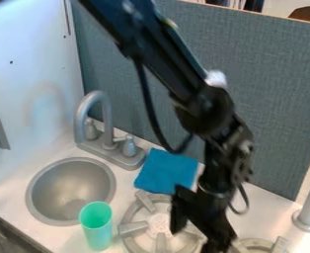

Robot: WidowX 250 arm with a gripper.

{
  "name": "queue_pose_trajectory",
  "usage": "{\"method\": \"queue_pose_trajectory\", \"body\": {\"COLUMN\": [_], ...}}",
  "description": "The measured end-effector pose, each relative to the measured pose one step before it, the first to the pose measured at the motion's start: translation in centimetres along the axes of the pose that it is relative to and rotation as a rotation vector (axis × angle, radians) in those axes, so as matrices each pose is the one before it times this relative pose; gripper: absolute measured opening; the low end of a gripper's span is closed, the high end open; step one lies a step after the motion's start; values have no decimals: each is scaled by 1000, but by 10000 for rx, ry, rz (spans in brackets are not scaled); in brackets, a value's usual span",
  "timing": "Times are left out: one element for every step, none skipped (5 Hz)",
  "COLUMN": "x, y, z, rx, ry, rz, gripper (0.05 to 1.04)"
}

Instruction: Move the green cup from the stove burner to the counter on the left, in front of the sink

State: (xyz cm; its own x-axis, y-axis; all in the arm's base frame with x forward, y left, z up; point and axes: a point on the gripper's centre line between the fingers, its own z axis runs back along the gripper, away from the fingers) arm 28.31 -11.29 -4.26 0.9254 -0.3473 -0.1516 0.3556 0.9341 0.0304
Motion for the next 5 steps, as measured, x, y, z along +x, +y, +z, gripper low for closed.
{"method": "queue_pose_trajectory", "body": {"x": [-470,-23,-24,0,0], "y": [-575,116,2,0,0], "z": [-1010,270,0,0,0], "rx": [300,40,1,0,0], "ry": [554,151,15,0,0], "rz": [-196,126,15,-15,15], "gripper": [1006,1006,1006,1006,1006]}}
